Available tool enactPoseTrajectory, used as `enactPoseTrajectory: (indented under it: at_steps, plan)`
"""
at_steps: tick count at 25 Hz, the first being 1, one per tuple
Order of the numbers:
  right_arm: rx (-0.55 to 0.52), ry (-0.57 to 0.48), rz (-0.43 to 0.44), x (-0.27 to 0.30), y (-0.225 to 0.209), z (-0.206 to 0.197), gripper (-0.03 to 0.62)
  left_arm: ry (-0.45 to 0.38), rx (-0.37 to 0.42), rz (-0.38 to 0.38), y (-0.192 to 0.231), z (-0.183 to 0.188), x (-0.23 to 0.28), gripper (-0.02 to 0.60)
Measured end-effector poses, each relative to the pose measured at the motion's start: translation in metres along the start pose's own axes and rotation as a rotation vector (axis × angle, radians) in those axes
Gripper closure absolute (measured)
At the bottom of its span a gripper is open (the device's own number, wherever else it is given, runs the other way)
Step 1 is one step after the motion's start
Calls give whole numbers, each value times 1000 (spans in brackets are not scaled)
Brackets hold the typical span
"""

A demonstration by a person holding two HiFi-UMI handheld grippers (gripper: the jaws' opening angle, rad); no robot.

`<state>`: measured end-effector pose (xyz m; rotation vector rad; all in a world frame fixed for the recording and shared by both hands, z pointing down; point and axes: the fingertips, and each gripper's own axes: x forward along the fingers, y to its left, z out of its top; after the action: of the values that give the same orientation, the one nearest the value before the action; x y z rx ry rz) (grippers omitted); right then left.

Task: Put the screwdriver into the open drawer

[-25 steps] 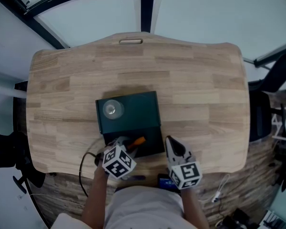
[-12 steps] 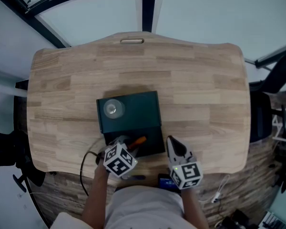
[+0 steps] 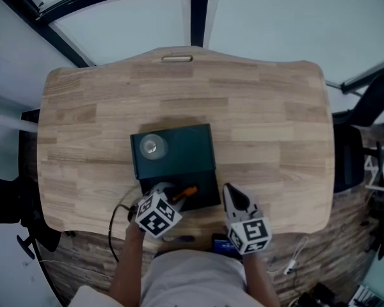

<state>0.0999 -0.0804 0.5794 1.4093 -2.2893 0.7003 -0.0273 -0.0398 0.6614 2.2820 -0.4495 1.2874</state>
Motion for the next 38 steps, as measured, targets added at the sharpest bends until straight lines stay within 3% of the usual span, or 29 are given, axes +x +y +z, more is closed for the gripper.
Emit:
enactPoseTrajectory:
  at_steps: [9, 17, 21, 27, 35, 38]
  plan:
    - [-16, -21, -2, -5, 6, 9, 597, -153, -86, 42, 12, 17, -20, 483]
    - [-35, -49, -11, -12, 8, 19, 597, -204, -116, 45, 9, 23, -32, 484]
    - [-46, -61, -14, -14, 10, 21, 597, -227, -148, 62, 11, 22, -32, 579]
    - [-62, -72, -13, -16, 14, 25, 597, -281, -178, 107, 17, 25, -43, 581]
    - [-99, -107, -23, -24, 24, 39, 597, -413, -250, 207, 26, 33, -79, 581]
    - [-117, -116, -28, -27, 29, 46, 597, -463, -281, 213, 25, 37, -91, 581]
